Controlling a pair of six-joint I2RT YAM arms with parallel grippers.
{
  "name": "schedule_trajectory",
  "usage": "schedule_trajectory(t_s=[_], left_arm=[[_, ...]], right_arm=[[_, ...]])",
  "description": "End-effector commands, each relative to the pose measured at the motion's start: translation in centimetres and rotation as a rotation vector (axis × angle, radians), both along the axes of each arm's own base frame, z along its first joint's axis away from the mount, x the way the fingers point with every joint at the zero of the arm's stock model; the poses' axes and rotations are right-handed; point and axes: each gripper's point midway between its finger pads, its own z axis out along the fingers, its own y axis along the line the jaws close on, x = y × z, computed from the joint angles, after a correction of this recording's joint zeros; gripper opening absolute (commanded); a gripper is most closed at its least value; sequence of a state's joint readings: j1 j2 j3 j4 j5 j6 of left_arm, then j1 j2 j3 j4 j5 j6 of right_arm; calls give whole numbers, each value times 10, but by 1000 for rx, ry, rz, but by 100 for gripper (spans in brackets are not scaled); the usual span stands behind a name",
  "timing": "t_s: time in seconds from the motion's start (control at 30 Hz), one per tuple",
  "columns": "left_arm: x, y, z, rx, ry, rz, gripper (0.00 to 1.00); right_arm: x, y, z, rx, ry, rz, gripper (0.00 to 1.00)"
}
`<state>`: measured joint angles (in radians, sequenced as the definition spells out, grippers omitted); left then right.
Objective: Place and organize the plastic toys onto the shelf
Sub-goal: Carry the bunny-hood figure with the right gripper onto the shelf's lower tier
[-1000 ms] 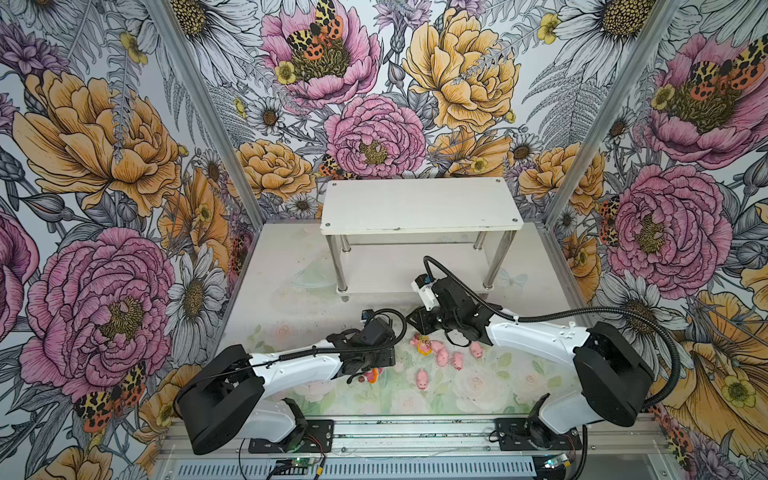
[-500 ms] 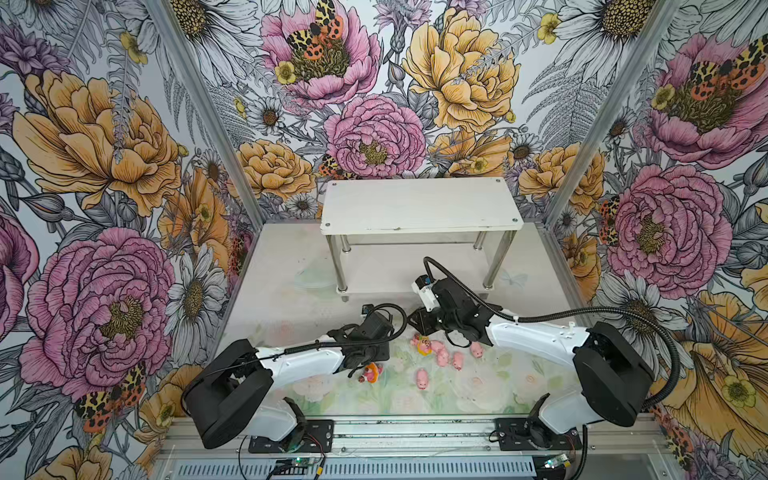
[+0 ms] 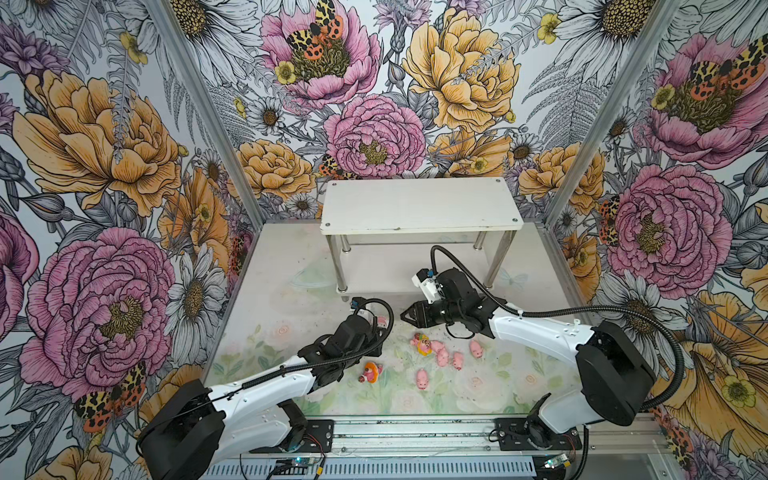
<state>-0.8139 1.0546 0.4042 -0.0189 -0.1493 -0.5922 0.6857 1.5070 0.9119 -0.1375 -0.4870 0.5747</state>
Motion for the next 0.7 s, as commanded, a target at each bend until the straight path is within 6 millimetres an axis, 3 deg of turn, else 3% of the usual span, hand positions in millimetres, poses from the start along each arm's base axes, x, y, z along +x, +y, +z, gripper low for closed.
schedule_trajectory(t_s=[0.0, 0.1, 0.2, 0.43, 0.5, 0.67], left_arm=[[8, -9, 46, -92, -202, -52, 13], [4, -10, 67, -134, -267, -85, 13], [-1, -10, 80, -161, -300, -104, 13], [-8, -14, 87, -187, -309, -148, 13], [-8, -16, 89, -195, -312, -159, 13], [-10, -18, 91, -208, -312, -177, 13]], right_arm=[[-6, 18, 48, 140, -47, 97, 59], [-8, 29, 64, 228, -54, 145, 68], [-10, 40, 67, 276, -30, 187, 70], [-26, 70, 81, 335, -62, 305, 72], [-25, 74, 79, 333, -63, 308, 68], [-25, 78, 77, 353, -45, 325, 44]])
